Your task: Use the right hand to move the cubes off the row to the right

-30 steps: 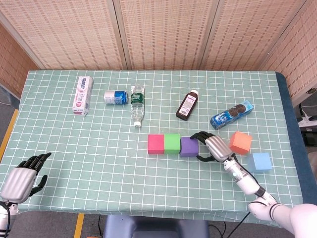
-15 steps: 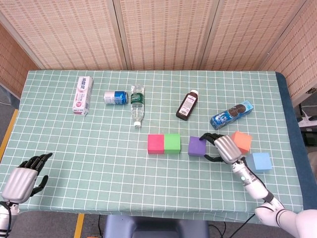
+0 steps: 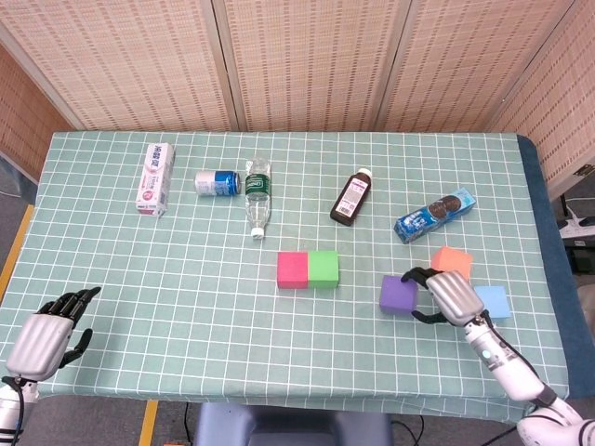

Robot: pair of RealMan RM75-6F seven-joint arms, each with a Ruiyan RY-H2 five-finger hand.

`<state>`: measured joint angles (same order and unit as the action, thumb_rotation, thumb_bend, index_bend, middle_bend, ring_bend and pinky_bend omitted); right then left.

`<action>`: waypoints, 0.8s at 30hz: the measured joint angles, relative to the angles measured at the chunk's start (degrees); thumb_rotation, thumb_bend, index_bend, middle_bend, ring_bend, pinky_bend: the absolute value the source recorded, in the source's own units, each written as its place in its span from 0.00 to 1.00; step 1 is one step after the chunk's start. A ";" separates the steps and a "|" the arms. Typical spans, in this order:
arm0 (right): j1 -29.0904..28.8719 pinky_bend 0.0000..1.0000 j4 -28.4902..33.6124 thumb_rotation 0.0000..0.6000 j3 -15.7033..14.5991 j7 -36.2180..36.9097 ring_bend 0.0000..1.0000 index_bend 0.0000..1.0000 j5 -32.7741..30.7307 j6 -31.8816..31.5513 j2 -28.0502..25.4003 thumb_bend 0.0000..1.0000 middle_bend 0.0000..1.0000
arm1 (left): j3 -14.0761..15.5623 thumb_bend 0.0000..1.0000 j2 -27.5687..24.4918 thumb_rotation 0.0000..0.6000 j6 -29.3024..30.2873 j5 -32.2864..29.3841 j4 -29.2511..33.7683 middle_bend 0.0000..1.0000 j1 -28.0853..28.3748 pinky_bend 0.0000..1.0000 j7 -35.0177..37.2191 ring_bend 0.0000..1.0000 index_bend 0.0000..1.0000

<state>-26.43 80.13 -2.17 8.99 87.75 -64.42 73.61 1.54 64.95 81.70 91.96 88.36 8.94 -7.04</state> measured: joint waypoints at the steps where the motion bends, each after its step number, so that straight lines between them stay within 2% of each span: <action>1: -0.04 0.51 0.85 1.00 -0.30 0.10 0.37 0.38 0.02 0.62 -0.77 0.13 0.45 | -0.01 0.47 -0.02 1.00 0.07 0.00 0.00 0.20 -0.02 0.40 0.08 0.22 0.13; 3: -0.18 0.44 2.76 1.00 -0.91 0.80 0.33 0.34 0.23 1.73 -2.08 0.13 0.42 | -0.03 0.47 -0.06 1.00 0.29 0.03 -0.03 0.20 -0.09 0.40 0.29 0.22 0.13; 6: -0.66 0.24 6.07 1.00 -2.25 3.80 0.18 0.24 1.94 3.19 -5.39 0.13 0.30 | -0.02 0.47 -0.08 1.00 0.37 0.11 -0.13 0.20 -0.12 0.40 0.42 0.22 0.13; 7: -0.81 0.15 6.67 1.00 -2.59 4.75 0.10 0.19 2.71 3.40 -6.11 0.13 0.23 | -0.02 0.47 -0.07 1.00 0.31 0.10 -0.13 0.20 -0.10 0.40 0.41 0.22 0.13; 9: -1.11 0.07 7.36 1.00 -3.14 6.56 0.02 0.11 4.47 3.54 -6.90 0.13 0.13 | 0.00 0.47 -0.05 1.00 0.19 0.07 -0.12 0.20 -0.06 0.40 0.27 0.22 0.13; 14: -1.25 0.02 6.13 1.00 -2.91 9.34 0.00 0.00 5.97 2.00 -6.14 0.12 0.02 | 0.05 0.47 0.00 1.00 0.12 0.15 -0.02 0.20 -0.02 0.40 0.03 0.22 0.13; 20: -1.46 0.01 2.89 1.00 -1.78 14.23 0.00 0.00 7.22 -0.49 -3.66 0.11 0.00 | -0.08 0.47 -0.07 1.00 -0.15 -0.25 -0.07 0.20 0.07 0.40 0.33 0.22 0.13; 24: -2.09 0.01 -1.21 1.00 0.23 15.61 0.00 0.00 6.88 -1.60 0.96 0.11 0.00 | -0.03 0.47 -0.11 1.00 -0.18 -0.16 -0.04 0.20 0.10 0.40 0.24 0.22 0.13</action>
<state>-28.52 78.92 -1.95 24.60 94.63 -66.02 74.58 1.51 64.85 81.51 91.80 88.32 9.04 -6.80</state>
